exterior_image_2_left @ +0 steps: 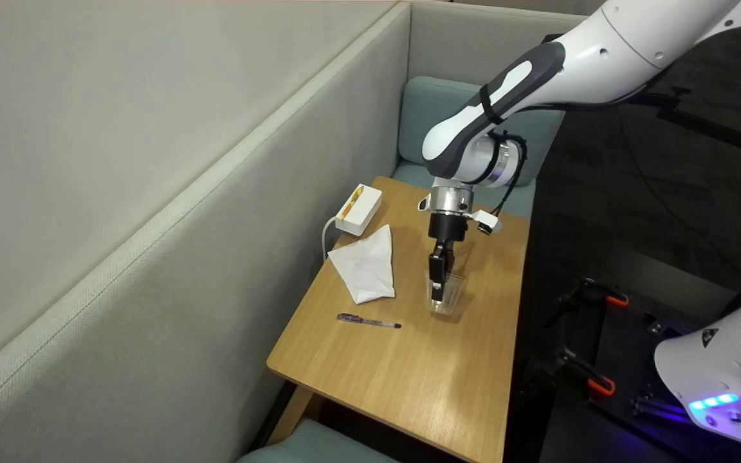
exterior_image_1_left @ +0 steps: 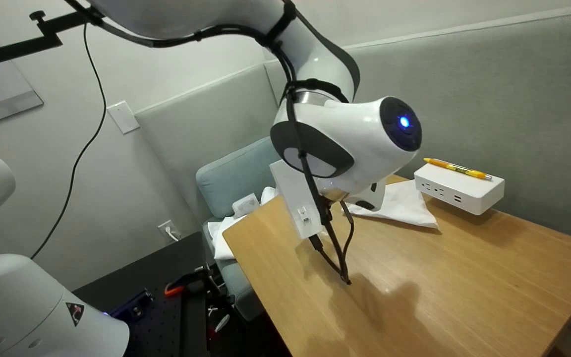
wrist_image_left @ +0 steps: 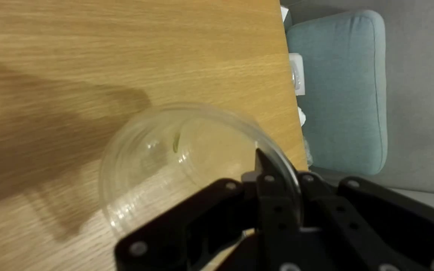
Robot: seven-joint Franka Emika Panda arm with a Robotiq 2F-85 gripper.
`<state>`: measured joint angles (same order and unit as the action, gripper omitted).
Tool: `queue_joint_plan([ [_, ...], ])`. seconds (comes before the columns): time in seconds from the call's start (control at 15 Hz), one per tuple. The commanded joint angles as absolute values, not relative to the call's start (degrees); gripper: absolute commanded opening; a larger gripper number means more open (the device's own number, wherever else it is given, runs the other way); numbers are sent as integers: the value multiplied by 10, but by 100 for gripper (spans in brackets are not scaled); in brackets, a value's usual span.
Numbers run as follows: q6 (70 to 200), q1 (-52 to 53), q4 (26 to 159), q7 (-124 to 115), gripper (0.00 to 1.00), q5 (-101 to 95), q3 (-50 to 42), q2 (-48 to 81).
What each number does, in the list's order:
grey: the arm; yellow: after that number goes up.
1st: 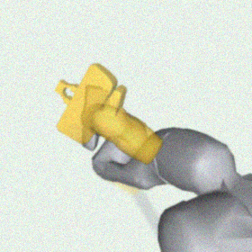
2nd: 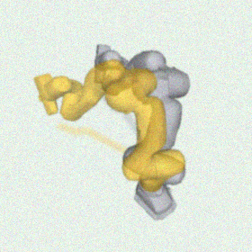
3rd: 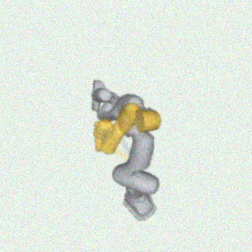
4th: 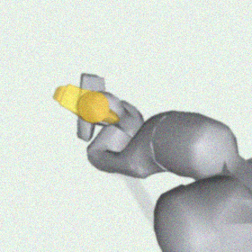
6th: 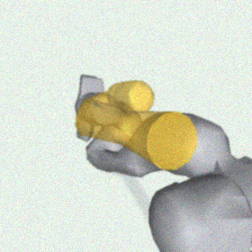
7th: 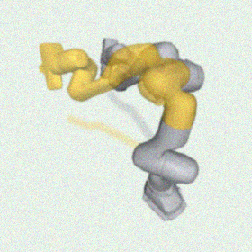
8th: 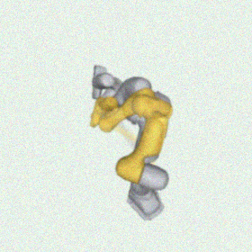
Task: Put the cup in the lying position
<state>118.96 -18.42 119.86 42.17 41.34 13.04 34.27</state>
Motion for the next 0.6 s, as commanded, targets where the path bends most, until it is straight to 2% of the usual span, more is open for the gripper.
queue_joint_plan([
  [0.0, 1110, -159, 1138, 435, 1, 398, 92, 371],
  [0.27, 1065, -145, 1100, 436, 1, 384, 70, 391],
  [0.53, 1075, -134, 1081, 434, 1, 376, 63, 408],
])
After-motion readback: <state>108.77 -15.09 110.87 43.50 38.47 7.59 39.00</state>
